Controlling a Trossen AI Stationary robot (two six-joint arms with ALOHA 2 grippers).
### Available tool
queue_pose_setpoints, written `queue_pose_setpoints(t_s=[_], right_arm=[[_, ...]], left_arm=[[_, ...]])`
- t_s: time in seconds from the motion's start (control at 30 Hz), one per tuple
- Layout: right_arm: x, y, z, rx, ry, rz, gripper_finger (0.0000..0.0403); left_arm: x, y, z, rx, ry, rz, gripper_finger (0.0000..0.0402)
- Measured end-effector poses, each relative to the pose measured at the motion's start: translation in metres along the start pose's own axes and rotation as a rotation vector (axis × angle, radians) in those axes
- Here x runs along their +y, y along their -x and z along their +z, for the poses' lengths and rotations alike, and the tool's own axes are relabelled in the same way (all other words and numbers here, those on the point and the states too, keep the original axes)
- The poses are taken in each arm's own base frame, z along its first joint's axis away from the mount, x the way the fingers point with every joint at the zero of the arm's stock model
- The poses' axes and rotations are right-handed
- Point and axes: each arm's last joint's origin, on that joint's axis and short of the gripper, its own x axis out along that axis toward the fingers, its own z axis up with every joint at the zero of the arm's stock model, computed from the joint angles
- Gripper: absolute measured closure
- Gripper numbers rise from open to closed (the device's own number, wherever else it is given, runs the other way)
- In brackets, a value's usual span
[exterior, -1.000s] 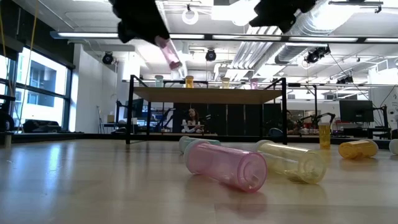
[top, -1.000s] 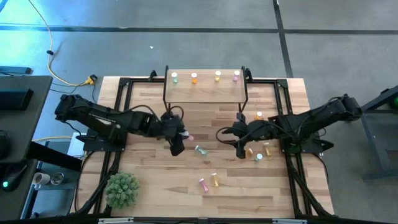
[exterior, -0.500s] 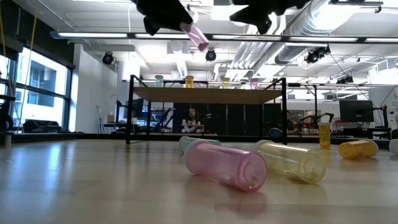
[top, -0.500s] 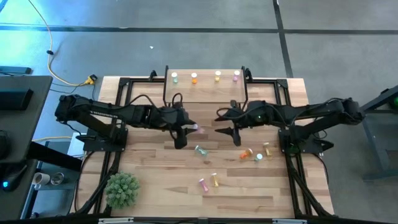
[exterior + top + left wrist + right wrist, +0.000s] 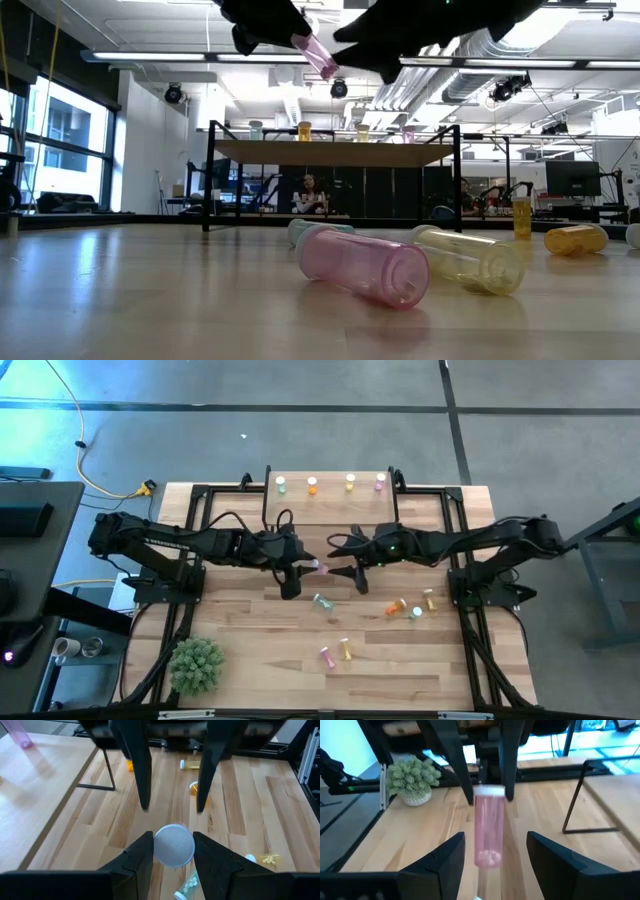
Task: Pick and place medicine bottles onto shelf by color
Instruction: Put the top violet pill bottle on the shelf aligned with the other violet pill bottle
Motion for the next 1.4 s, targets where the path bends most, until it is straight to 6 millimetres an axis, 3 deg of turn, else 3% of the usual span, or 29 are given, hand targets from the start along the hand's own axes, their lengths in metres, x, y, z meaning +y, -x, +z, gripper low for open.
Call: queue_pose_setpoints(t_s=[0.5,1.13,1.4], right_arm=[[-0.001,-0.018,0.001,0.037,-0.05,0.038,0.0201],[-0.001,-0.018,0.001,0.038,-0.083,0.043,0.0305],[-0.001,-0.017,0.001,0.036,-0.083,0.044,0.0318]], left_arm=[[0.001,0.0,0.002,-0.021,0.03,0.025,0.0282],[-0.001,-0.009,0.003,-0.043,0.061,0.034,0.0282],[-0.001,-0.009,0.004,-0.058,0.064,0.032,0.0282]])
